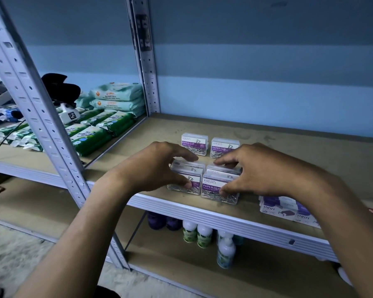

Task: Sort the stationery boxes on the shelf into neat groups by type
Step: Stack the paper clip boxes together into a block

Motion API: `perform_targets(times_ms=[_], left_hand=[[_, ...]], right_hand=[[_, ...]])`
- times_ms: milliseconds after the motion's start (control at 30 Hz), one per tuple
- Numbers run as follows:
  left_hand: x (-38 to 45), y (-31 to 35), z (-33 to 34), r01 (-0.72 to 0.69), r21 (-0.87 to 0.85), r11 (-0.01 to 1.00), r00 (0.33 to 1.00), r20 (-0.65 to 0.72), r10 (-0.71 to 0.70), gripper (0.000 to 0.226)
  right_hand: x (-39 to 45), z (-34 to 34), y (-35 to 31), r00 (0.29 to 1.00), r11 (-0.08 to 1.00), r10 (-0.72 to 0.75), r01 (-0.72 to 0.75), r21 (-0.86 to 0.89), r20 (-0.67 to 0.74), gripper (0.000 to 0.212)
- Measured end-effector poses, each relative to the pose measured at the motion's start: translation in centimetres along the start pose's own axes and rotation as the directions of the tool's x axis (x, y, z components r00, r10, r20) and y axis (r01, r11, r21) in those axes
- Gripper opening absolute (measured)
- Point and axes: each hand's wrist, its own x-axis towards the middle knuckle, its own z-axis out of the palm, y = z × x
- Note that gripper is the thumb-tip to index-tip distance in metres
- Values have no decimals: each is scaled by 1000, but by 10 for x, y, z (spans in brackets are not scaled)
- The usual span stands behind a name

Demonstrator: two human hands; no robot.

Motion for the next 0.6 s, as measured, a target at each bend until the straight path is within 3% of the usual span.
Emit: perform_targets(times_ms=[233, 333, 600], left_hand=[[2, 1, 1, -4, 25, 1000, 1000, 2, 4, 60], [2, 2, 0, -12, -21, 1000, 1000, -7, 12, 63], [25, 1, -8, -37, -153, 987, 959, -283, -8, 45]], right_hand=[[1, 0, -2, 1000, 1000, 15, -14, -14, 9, 83], [-2, -7, -2, 1000, 998, 27, -27, 65, -2, 81], [12, -19, 14, 972, 981, 86, -44, 189, -218, 47]])
